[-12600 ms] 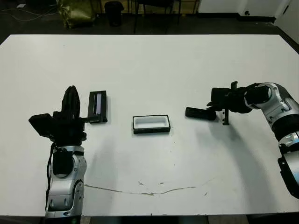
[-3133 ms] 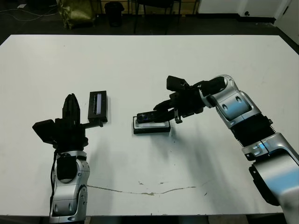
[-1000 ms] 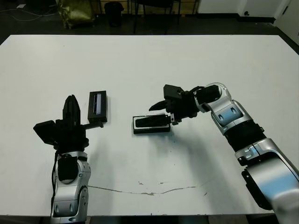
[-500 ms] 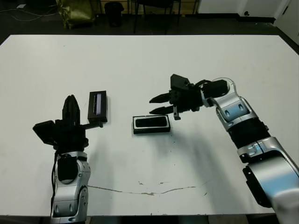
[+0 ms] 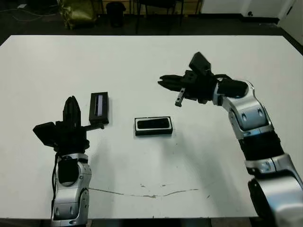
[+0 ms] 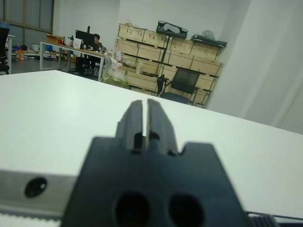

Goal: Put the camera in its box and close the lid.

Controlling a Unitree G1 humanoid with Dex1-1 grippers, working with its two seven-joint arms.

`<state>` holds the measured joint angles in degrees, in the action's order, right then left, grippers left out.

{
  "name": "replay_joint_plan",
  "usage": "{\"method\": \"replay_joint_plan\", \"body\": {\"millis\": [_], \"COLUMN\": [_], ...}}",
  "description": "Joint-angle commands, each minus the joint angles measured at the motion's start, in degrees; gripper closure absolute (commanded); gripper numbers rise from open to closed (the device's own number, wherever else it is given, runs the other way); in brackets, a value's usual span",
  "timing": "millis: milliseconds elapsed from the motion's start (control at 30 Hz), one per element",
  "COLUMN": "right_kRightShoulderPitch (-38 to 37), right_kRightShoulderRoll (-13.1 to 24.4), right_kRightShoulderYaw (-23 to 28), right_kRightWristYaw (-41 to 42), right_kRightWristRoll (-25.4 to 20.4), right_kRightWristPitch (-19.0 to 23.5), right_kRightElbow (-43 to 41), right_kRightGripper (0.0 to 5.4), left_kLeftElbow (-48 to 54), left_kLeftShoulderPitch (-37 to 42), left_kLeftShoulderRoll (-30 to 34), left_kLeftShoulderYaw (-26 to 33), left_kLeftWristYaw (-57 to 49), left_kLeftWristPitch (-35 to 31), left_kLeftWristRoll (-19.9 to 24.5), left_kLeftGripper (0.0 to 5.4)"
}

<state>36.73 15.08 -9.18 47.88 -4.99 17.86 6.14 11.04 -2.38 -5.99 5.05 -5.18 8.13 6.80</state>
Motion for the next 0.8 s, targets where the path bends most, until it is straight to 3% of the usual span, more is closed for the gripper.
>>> {"method": "replay_joint_plan", "body": {"millis": [33,233,400,533,800], "right_kRightShoulderPitch": [-5.3,-13.7,-18.8,-19.5,-19.8], "right_kRightShoulderRoll": [0.6,1.2,1.7,1.9,2.0], "right_kRightShoulderYaw": [-0.5,-4.1,-8.1,-9.8,-12.1], "right_kRightWristYaw": [-1.9,-8.3,-12.7,-12.4,-13.5], "right_kRightWristRoll": [-0.4,4.5,10.0,10.7,13.5], "right_kRightWristPitch": [0.7,-3.0,-1.9,0.5,-1.3], "right_kRightElbow": [-4.2,-11.8,-17.1,-17.4,-13.4], "right_kRightGripper": [5.38,5.38,5.38,5.38,5.38], "left_kLeftElbow": [-0.4,-0.3,-0.3,-0.1,-0.5], "left_kLeftShoulderPitch": [-0.5,-0.3,-0.4,-0.5,-0.7], "left_kLeftShoulderRoll": [0.5,0.3,0.2,0.0,0.3], "left_kLeftShoulderYaw": [0.1,0.1,0.1,0.1,0.1], "left_kLeftWristYaw": [-0.1,-0.3,-0.3,-0.2,0.1], "left_kLeftWristPitch": [-1.0,-1.3,-1.3,-1.5,-0.6], "left_kLeftWristRoll": [-0.7,-0.6,-0.5,0.0,-0.5], "left_kLeftGripper": [5.40,5.40,5.40,5.40,5.40]}}
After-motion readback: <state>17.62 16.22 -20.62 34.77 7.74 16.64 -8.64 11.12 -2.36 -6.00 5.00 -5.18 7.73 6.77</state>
